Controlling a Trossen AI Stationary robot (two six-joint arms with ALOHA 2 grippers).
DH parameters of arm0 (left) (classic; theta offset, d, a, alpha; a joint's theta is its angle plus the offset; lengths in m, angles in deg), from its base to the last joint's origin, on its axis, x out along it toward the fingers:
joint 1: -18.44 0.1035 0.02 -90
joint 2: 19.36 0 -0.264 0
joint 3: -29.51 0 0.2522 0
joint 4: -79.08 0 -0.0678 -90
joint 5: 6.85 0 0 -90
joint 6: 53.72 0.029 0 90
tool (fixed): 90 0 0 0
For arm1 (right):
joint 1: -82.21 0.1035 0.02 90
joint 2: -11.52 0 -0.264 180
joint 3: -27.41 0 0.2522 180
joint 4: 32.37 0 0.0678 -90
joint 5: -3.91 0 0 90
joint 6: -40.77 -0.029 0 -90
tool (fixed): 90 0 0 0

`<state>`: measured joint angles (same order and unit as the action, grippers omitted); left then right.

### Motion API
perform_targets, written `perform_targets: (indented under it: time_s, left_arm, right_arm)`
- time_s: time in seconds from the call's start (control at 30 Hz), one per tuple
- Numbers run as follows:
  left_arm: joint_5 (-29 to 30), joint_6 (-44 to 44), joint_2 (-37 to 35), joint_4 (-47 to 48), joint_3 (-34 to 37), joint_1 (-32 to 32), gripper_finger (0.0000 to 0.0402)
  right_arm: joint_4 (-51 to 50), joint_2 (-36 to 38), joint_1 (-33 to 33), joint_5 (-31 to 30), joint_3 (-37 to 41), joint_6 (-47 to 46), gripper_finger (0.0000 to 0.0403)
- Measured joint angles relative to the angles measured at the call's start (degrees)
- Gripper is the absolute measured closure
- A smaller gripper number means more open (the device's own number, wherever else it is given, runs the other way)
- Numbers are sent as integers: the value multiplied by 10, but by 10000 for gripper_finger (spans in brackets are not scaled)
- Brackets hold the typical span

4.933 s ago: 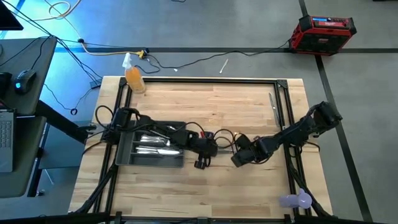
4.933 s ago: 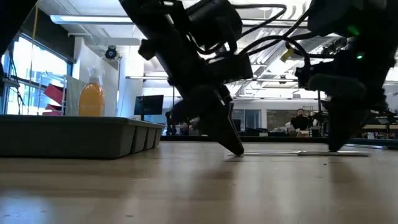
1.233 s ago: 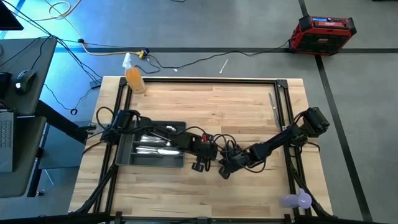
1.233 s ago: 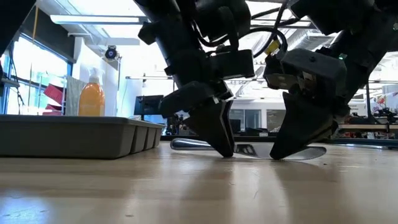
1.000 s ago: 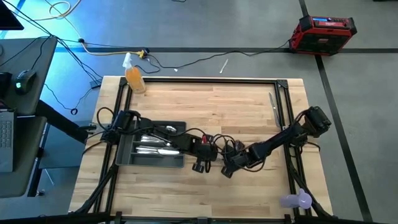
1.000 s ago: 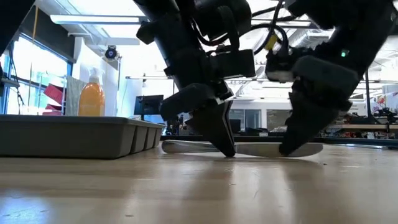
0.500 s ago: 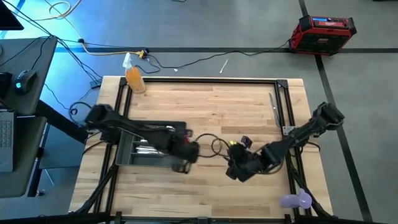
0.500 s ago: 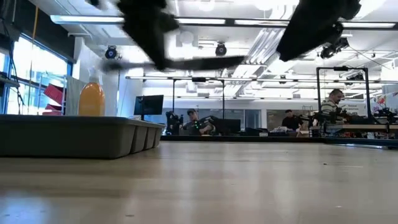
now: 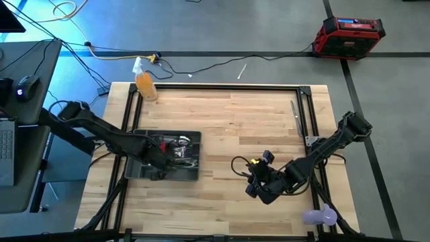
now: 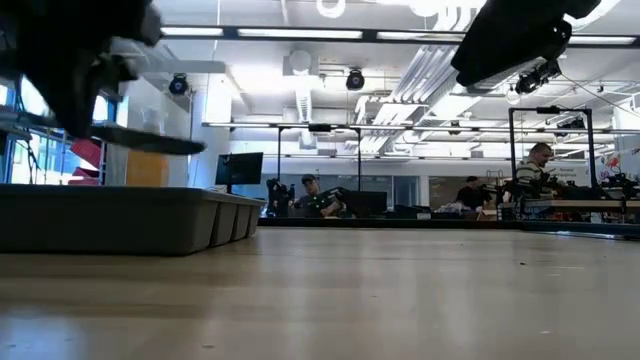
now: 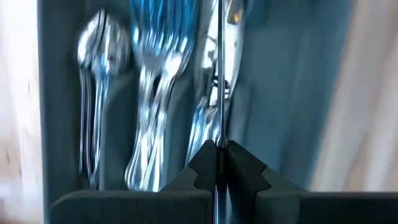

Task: Sort silverware
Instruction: Put the silver knife into the black silverware tray

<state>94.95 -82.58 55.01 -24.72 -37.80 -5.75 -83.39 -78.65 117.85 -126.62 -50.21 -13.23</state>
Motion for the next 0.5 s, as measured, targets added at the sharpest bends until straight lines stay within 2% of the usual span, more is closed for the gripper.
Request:
perform_targets:
  time_s: [0.17,0.3,0.4,0.5]
  left_arm:
    - [-6,-3,-31,-54,98,2,401]
    - [-27,27,-30,-126,156,6,397]
    - [-18,39,-31,-171,174,6,385]
    - [-3,55,-31,-177,172,6,362]
  right_arm:
    - [1,0,0,-13,0,0,249]
    - [2,0,0,-13,0,0,249]
    - [2,0,0,-13,0,0,249]
    - [2,0,0,-13,0,0,249]
